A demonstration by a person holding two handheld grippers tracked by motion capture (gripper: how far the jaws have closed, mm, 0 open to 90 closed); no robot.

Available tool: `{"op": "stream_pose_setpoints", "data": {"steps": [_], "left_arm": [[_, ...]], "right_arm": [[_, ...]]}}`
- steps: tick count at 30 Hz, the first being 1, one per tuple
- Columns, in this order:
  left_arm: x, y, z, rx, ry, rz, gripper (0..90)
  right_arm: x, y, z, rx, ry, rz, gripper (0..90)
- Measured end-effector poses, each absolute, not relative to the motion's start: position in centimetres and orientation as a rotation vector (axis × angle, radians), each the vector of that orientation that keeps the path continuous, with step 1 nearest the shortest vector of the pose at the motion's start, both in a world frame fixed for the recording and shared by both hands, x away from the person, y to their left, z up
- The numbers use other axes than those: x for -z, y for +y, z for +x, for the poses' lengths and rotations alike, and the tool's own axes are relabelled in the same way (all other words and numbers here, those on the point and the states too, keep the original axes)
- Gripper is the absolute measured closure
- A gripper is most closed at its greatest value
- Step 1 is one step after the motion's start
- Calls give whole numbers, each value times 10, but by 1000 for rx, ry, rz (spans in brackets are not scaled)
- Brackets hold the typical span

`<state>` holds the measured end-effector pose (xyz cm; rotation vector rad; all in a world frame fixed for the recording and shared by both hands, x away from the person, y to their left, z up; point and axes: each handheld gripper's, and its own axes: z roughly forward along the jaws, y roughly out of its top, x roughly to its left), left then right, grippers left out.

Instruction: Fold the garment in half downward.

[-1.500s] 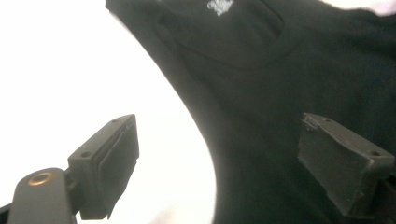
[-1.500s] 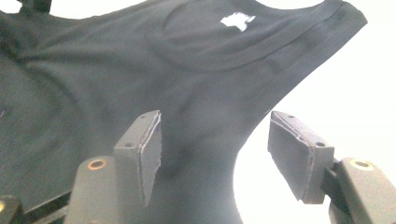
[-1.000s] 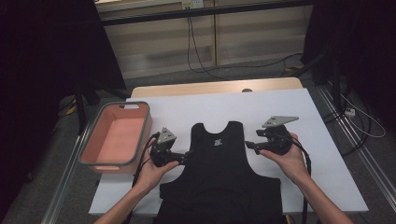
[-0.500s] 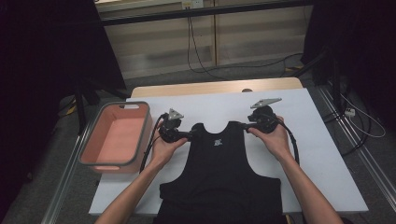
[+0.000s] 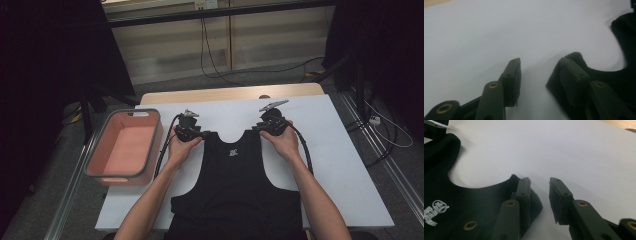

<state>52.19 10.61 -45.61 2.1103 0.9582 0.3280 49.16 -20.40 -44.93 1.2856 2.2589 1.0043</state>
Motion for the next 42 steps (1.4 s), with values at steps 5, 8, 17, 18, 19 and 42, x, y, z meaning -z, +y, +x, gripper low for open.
{"op": "stream_pose_setpoints", "data": {"steps": [5, 8, 17, 18, 19, 42], "left_arm": [[462, 103, 524, -301, 958, 2106, 577], [463, 100, 523, -299, 952, 2109, 561], [465, 96, 521, -281, 921, 2099, 581], [465, 96, 521, -273, 918, 2094, 598], [466, 95, 521, -269, 905, 2090, 613], [452, 99, 513, -181, 941, 2028, 864]], "right_arm": [[456, -201, 495, -1007, 2279, 1286, 712], [458, -199, 495, -983, 2283, 1283, 677], [460, -193, 492, -988, 2323, 1237, 678], [461, -193, 492, -993, 2326, 1232, 684], [461, -193, 493, -999, 2326, 1234, 685], [449, -197, 491, -1114, 2243, 1312, 874]]}}
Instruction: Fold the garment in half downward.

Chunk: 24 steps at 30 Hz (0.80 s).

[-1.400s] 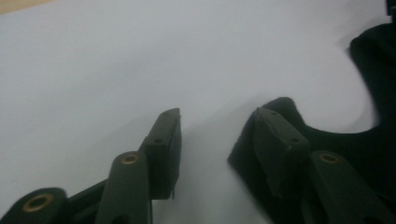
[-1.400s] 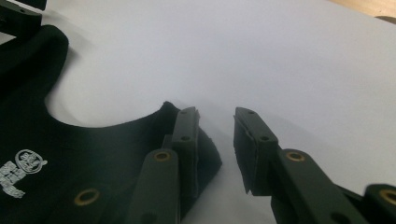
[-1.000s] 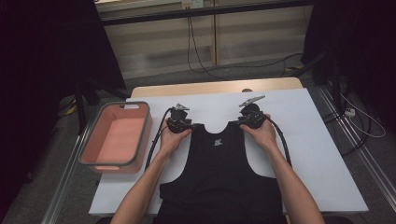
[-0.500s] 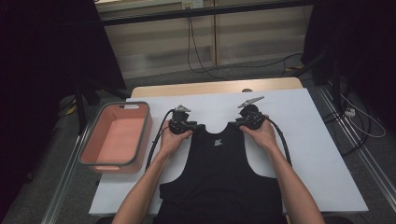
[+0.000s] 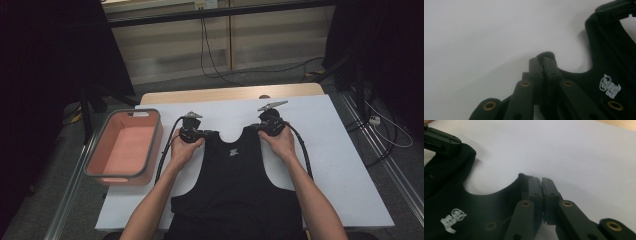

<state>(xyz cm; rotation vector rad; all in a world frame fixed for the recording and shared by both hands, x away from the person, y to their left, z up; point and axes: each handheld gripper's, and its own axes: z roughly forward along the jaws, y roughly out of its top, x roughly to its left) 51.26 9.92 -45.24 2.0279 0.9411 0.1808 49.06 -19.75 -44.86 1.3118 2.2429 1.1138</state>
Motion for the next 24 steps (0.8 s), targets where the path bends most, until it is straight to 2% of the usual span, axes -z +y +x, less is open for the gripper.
{"op": "stream_pose_setpoints", "data": {"steps": [11, 24], "left_arm": [[430, 112, 518, -228, 953, 1921, 865], [400, 120, 518, -271, 910, 1870, 865]], "right_arm": [[423, -207, 491, -1218, 2137, 1309, 876], [393, -203, 492, -1370, 2069, 1239, 877]]}}
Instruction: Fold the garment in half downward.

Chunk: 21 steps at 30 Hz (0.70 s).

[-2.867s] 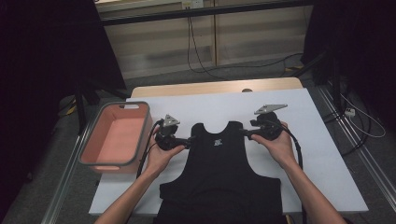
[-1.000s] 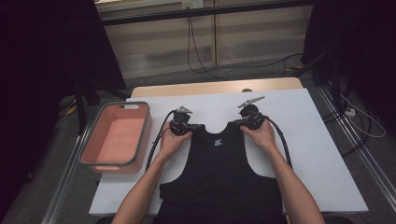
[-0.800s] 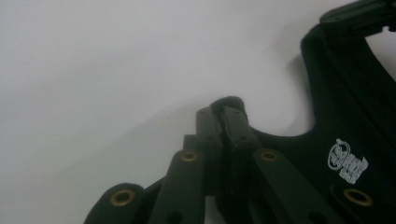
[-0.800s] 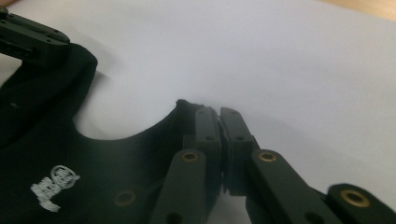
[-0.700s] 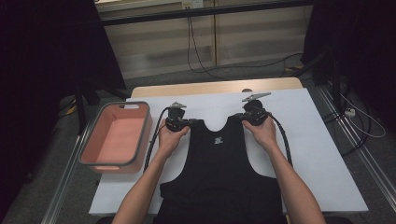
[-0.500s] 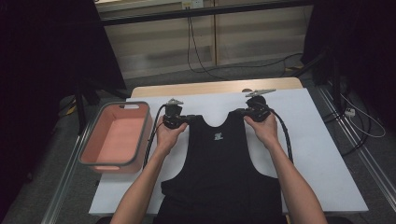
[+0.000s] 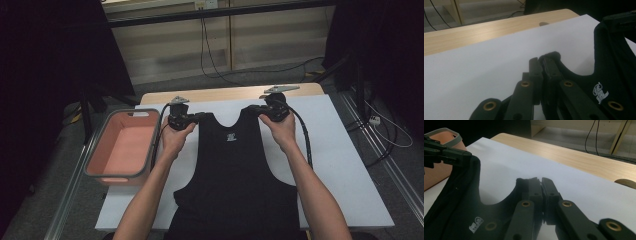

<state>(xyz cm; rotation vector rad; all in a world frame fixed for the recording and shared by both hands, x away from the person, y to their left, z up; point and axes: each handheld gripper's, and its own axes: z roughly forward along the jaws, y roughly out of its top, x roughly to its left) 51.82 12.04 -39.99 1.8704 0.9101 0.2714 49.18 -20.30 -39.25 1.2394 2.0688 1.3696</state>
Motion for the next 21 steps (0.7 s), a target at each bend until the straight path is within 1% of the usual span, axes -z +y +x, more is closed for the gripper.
{"op": "stream_pose_setpoints", "data": {"steps": [2, 9, 21], "left_arm": [[398, 122, 519, -264, 890, 1873, 865], [386, 123, 520, -298, 880, 1861, 865], [357, 127, 520, -350, 867, 1824, 865]], "right_arm": [[392, -205, 492, -1390, 2067, 1242, 877], [387, -211, 492, -1421, 2064, 1236, 877], [361, -208, 494, -1431, 2036, 1195, 878]]}}
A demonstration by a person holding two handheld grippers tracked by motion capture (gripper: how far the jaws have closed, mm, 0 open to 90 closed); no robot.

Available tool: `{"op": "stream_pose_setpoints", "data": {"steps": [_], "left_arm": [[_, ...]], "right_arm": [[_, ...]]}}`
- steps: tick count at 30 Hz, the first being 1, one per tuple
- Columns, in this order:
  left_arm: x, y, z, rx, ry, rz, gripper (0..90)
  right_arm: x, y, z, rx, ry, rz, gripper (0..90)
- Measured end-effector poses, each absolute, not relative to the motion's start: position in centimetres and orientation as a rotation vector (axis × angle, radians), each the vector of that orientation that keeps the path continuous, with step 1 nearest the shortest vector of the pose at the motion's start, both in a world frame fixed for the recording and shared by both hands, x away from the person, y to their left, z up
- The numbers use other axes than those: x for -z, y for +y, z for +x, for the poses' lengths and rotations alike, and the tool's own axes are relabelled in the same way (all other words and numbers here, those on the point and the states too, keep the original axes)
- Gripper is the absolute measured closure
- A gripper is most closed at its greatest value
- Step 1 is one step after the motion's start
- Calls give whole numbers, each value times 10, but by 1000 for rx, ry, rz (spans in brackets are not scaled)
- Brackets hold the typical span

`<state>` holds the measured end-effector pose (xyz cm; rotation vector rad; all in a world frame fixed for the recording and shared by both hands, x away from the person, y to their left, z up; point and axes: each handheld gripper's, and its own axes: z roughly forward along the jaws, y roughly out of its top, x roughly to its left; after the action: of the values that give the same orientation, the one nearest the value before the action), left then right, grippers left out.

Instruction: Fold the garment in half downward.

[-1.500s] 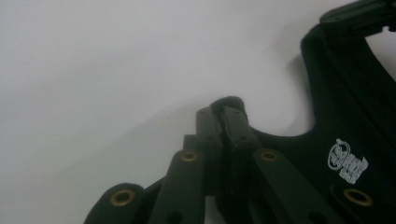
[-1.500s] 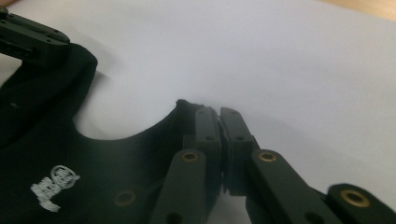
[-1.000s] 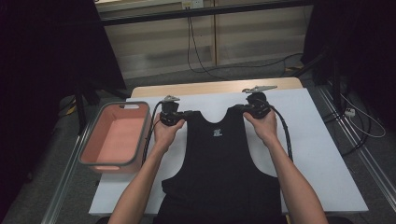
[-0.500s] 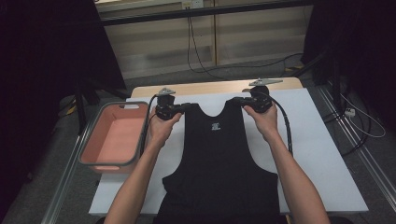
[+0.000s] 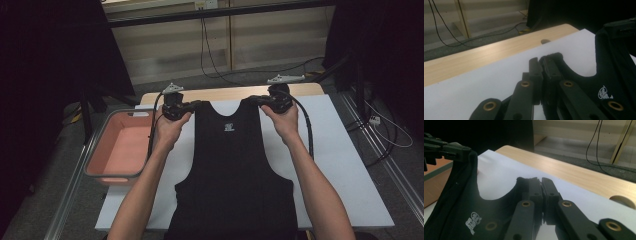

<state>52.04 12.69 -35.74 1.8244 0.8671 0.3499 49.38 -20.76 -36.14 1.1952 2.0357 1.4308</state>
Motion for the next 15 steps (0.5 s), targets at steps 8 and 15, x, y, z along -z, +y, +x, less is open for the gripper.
{"op": "stream_pose_setpoints", "data": {"steps": [8, 15], "left_arm": [[336, 127, 521, -395, 860, 1792, 865], [326, 129, 522, -411, 860, 1774, 865]], "right_arm": [[337, -205, 495, -1436, 1991, 1163, 878], [323, -203, 496, -1455, 1968, 1150, 879]]}}
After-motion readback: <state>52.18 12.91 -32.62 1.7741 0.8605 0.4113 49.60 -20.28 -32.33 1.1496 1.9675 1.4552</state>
